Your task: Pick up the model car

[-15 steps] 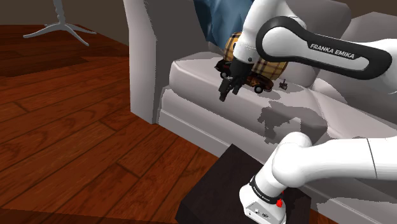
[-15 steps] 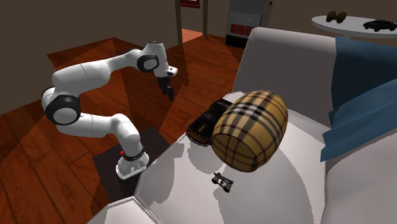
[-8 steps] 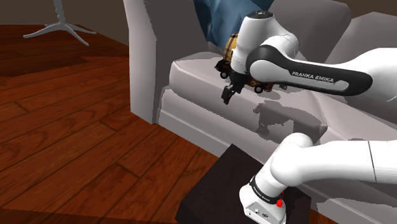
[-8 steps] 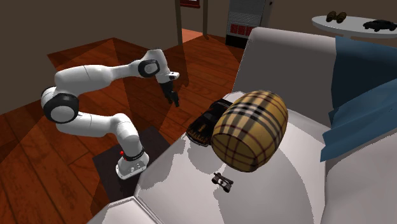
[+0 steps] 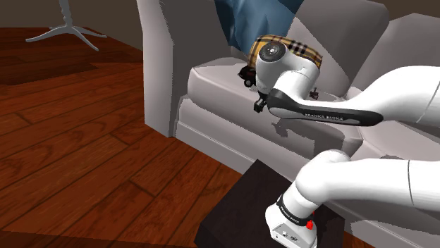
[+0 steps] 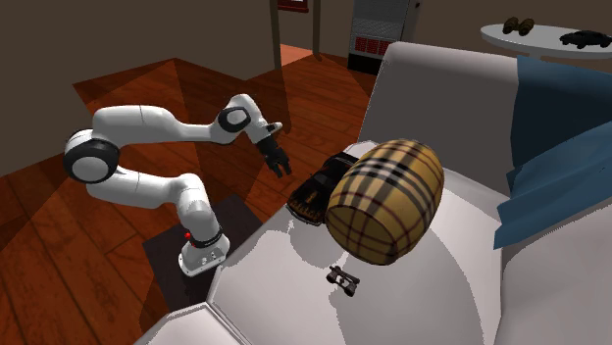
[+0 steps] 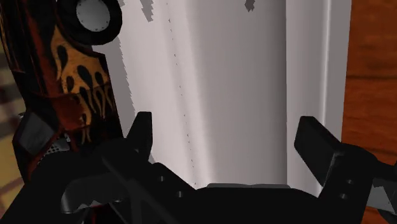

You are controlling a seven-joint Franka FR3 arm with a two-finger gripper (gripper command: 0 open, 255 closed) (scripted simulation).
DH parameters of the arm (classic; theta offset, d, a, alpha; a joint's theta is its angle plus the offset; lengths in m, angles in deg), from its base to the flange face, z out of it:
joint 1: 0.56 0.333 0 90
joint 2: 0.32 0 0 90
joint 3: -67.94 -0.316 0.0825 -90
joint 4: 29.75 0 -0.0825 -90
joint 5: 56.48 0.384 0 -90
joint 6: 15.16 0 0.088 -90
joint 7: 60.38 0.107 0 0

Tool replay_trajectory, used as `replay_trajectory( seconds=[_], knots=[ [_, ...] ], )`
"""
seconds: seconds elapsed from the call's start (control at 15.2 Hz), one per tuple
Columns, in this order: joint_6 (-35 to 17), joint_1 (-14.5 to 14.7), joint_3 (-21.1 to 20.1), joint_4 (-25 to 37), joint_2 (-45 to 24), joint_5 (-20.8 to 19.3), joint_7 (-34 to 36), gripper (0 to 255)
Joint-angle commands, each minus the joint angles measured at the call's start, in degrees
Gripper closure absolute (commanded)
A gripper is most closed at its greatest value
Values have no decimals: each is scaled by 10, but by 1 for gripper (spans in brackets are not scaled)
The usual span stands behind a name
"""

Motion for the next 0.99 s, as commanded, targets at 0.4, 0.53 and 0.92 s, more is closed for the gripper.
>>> replay_trajectory(
  seconds=[0.4, 0.53, 0.92],
  knots=[
    [-110, -133, -30, -44, -21, -309, 98, 0],
    [-125, -169, -37, -42, -33, -396, 139, 0],
    [-128, -198, -51, -52, -59, -480, 209, 0]
  ],
)
